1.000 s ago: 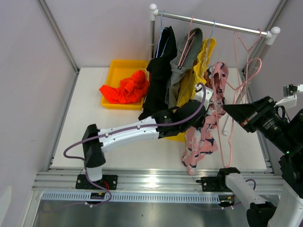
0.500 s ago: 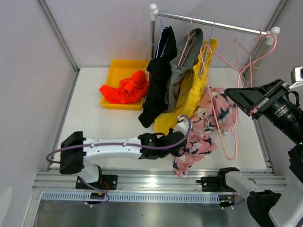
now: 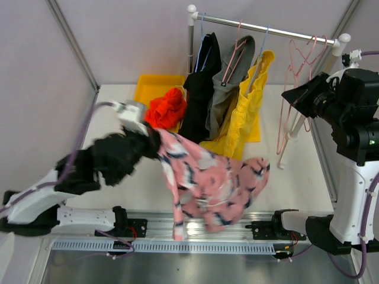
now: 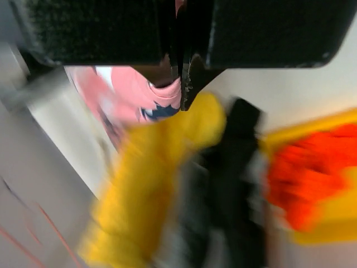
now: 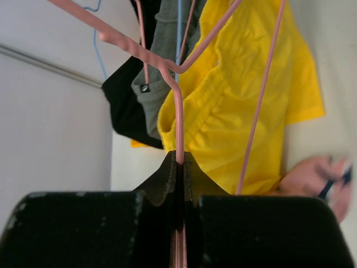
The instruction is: Remove the shorts from the hanger
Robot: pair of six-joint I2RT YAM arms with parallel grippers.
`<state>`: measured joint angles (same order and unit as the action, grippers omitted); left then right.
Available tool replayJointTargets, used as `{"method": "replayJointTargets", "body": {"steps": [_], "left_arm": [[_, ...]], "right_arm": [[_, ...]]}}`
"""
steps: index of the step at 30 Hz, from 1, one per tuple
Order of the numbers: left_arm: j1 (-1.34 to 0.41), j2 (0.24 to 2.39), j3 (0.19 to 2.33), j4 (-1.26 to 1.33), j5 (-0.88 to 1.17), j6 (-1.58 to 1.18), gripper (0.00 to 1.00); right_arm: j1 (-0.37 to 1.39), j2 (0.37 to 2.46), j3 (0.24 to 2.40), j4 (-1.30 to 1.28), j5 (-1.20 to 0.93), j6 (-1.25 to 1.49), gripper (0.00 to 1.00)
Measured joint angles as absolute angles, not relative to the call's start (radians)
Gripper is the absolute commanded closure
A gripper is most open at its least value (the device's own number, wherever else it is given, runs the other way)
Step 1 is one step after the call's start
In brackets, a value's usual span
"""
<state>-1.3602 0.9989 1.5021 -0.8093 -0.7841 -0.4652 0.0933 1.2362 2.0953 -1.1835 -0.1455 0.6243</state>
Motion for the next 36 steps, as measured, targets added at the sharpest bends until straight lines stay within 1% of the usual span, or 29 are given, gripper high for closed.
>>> {"method": "replayJointTargets", "body": {"steps": [3,4,6,8,11,18,20,22,24,28,29,31,32,34,35,36], "left_arm": [[-1.028,0.937,1.534,-0.783,-0.745,-0.353,1.0],[-0.943,0.939,1.56,-0.773,-0.714,-0.32,1.0],[-0.796,0.983,1.624,-0.75,-0.638,-0.262,1.0],[-0.689,1.062,1.703,-0.712,-0.558,-0.215,1.0],[-0.585,1.202,1.836,-0.666,-0.458,-0.167,1.0],[-0.381,1.675,2.4,-0.657,-0.253,-0.122,1.0],[-0.336,1.768,2.508,-0.616,-0.194,-0.122,1.0],[-0.307,1.794,2.498,-0.551,-0.151,-0.12,1.0],[-0.289,1.799,2.443,-0.48,-0.141,-0.11,1.0],[-0.276,1.872,2.432,-0.384,-0.171,-0.078,1.0],[-0.275,1.893,2.421,-0.363,-0.187,-0.076,0.98],[-0.274,1.913,2.357,-0.333,-0.216,-0.075,0.89],[-0.273,1.923,2.316,-0.327,-0.226,-0.075,0.76],[-0.271,1.949,2.245,-0.338,-0.234,-0.078,0.46],[-0.27,1.972,2.231,-0.353,-0.234,-0.083,0.41],[-0.269,2.002,2.227,-0.372,-0.232,-0.097,0.34]], "right_arm": [[0.066,1.245,2.065,-1.145,-0.136,0.568,1.0],[0.056,1.248,2.054,-1.128,-0.136,0.552,1.0],[0.036,1.258,2.038,-1.092,-0.14,0.53,1.0],[0.004,1.283,2.021,-1.044,-0.159,0.514,1.0],[-0.029,1.336,2.002,-0.977,-0.175,0.498,1.0],[-0.083,1.483,1.977,-0.837,-0.218,0.494,1.0],[-0.094,1.517,1.976,-0.807,-0.23,0.494,1.0],[-0.102,1.544,1.976,-0.778,-0.244,0.495,1.0],[-0.105,1.563,1.974,-0.757,-0.255,0.495,1.0],[-0.107,1.578,1.944,-0.715,-0.278,0.495,1.0],[-0.107,1.578,1.935,-0.709,-0.281,0.495,1.0],[-0.108,1.58,1.926,-0.698,-0.29,0.495,1.0],[-0.11,1.581,1.924,-0.693,-0.295,0.495,1.0],[-0.114,1.584,1.924,-0.683,-0.303,0.495,1.0],[-0.115,1.585,1.924,-0.68,-0.305,0.495,1.0],[-0.117,1.586,1.924,-0.678,-0.307,0.495,1.0]]}}
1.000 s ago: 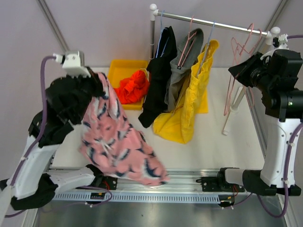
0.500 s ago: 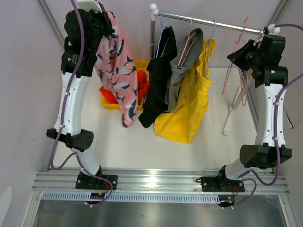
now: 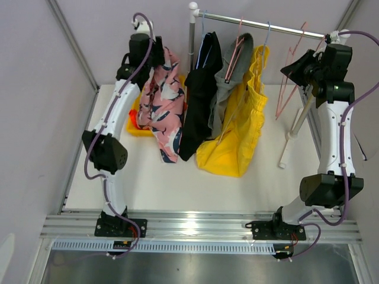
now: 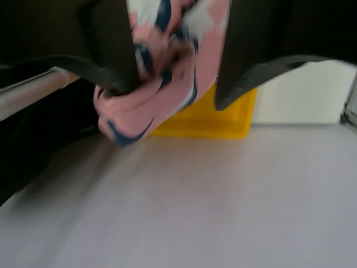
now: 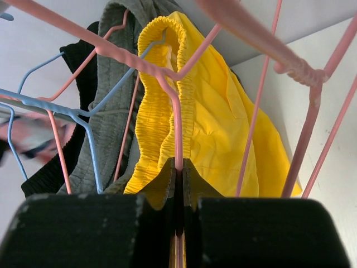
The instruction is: Remove the shorts from the hanger
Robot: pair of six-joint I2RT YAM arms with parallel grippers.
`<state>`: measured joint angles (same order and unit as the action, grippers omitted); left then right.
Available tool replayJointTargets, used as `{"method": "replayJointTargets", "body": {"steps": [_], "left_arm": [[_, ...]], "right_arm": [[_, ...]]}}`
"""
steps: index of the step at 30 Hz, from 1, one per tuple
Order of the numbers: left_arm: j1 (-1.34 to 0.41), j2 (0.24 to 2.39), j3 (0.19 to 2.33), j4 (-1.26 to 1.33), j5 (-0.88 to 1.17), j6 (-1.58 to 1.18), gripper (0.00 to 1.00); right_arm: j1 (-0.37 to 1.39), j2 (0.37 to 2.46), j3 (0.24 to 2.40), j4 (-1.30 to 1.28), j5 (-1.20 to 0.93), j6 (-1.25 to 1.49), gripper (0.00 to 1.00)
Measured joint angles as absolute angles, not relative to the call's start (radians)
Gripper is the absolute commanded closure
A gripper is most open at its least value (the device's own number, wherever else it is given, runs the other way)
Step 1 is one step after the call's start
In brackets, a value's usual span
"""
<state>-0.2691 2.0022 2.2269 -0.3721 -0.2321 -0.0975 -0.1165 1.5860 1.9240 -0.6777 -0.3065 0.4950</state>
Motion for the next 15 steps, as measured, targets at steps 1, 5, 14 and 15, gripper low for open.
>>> {"method": "replayJointTargets", "body": {"steps": [1,5,14,15], "left_arm": [[-0.268,2.032,2.227,-0.394,-0.229,-0.108,0.23],[-0.268,2.106,2.183,-0.5,-0.202,-0.159,0.19],[-0.286,1.869,1.718,-0.541,-0.18,-0.229,0.18],[-0.291,1.829,1.695,-0.542,-0.18,-0.23,0.18]], "right_arm": [[-0.118,1.588,1.924,-0.675,-0.309,0.495,1.0],[-0.118,1.601,1.93,-0.671,-0.316,0.495,1.0],[-0.12,1.595,1.897,-0.659,-0.319,0.498,0.65],[-0.12,1.589,1.887,-0.659,-0.32,0.505,0.46]]}}
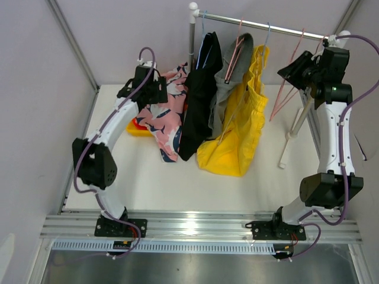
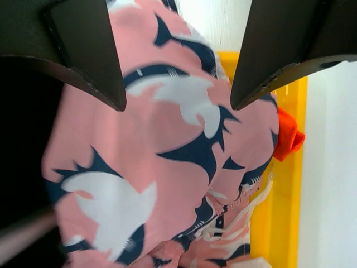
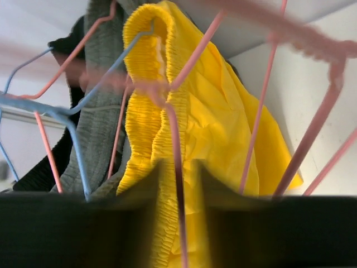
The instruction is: Remove the shorts from the hanger
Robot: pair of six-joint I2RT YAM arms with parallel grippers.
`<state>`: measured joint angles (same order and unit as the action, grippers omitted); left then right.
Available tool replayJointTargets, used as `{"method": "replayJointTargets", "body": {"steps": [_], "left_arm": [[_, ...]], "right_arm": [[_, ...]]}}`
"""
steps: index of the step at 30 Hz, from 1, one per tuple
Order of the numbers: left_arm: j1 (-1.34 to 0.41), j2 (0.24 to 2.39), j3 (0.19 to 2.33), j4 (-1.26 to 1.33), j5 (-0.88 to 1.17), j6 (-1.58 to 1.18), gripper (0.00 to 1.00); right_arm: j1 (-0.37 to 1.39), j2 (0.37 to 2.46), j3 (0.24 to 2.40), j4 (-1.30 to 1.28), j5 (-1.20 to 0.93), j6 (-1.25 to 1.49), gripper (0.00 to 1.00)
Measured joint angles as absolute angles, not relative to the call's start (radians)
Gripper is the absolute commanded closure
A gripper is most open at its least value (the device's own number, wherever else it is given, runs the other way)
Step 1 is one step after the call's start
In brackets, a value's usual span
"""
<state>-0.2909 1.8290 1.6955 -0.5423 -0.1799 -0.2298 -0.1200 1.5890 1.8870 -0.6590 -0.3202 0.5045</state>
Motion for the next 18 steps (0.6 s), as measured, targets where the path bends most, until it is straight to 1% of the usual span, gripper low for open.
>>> {"method": "replayJointTargets", "body": {"steps": [1,2,3,8,13,18], "left_arm": [[-0.295,1.792,1.686,-0.543,-0.179,-0.233,0.18],[-0.3,1.755,1.684,-0.542,-0.179,-0.236,0.18],[-0.303,1.718,1.684,-0.539,-0.177,-0.237,0.18],[-0.31,1.547,1.655,-0.535,-0.154,-0.238,0.18],[-0.31,1.377,1.519,-0.545,-0.139,-0.236,0.17],[-0.312,1.244,1.352,-0.537,-0.113,-0.231,0.14]], "right_arm": [[-0.12,1.581,1.877,-0.665,-0.318,0.508,0.3],[-0.121,1.575,1.868,-0.675,-0.316,0.513,0.06],[-0.122,1.568,1.86,-0.688,-0.312,0.516,0.01],[-0.125,1.525,1.855,-0.767,-0.267,0.486,0.01],[-0.128,1.395,1.855,-0.877,-0.166,0.441,0.01],[-0.121,1.251,1.889,-0.92,-0.14,0.437,0.03]]}}
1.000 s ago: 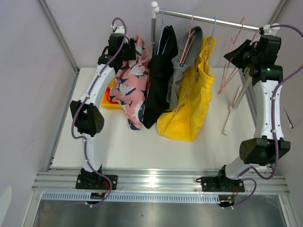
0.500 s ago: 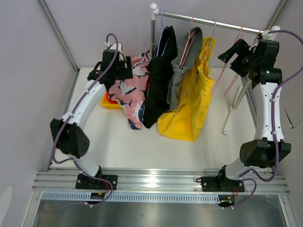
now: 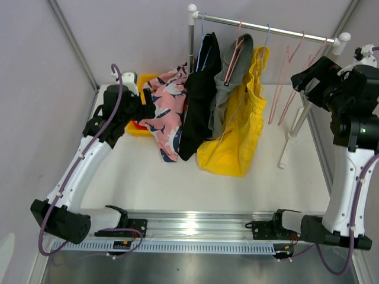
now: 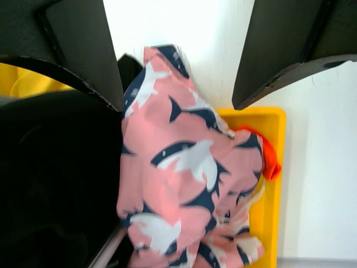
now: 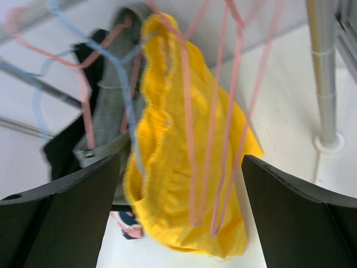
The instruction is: Remove the shorts from the hanger
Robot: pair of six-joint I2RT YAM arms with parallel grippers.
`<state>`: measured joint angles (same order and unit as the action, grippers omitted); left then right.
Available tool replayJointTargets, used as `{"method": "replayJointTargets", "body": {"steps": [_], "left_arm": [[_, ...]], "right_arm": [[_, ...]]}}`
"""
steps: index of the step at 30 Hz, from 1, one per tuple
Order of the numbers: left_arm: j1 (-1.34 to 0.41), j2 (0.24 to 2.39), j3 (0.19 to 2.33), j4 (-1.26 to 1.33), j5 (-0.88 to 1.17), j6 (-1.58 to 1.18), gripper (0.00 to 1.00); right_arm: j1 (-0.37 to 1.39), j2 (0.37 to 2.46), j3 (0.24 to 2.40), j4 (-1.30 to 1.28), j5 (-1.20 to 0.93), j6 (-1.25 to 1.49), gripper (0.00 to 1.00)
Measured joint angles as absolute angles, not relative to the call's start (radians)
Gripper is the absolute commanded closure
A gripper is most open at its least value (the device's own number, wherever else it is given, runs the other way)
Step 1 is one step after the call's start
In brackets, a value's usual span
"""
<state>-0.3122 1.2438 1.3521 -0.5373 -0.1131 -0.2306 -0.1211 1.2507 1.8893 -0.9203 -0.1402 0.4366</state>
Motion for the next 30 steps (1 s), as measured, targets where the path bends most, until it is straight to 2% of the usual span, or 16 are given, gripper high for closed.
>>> {"method": "replayJointTargets", "body": {"steps": [7,12,18,21,22,24,27,30], "left_arm": [[-0.314,1.157,1.172,-0.515,-0.08,-0.24,0.15],[-0.32,1.155,1.087,-0.495,-0.06,-0.255,0.11],[-0.322,1.155,1.069,-0.487,-0.047,-0.259,0.11],[-0.323,1.153,1.069,-0.482,-0.043,-0.262,0.11],[-0.323,1.152,1.069,-0.48,-0.04,-0.262,0.11],[-0.323,1.148,1.069,-0.48,-0.039,-0.262,0.11],[-0.323,1.142,1.068,-0.479,-0.037,-0.262,0.11],[-0.323,1.142,1.068,-0.479,-0.032,-0.262,0.11]], "right_arm": [[0.034,1.224,1.936,-0.825,-0.176,0.461,0.05],[0.148,1.373,1.995,-0.772,-0.149,0.451,0.06],[0.165,1.544,1.993,-0.766,-0.11,0.442,0.07],[0.168,1.573,1.993,-0.766,-0.087,0.432,0.15],[0.17,1.575,1.993,-0.765,-0.083,0.429,0.24],[0.175,1.575,1.993,-0.762,-0.074,0.423,0.35],[0.183,1.577,1.993,-0.743,-0.065,0.414,0.61],[0.189,1.582,1.984,-0.727,-0.06,0.416,0.63]]}}
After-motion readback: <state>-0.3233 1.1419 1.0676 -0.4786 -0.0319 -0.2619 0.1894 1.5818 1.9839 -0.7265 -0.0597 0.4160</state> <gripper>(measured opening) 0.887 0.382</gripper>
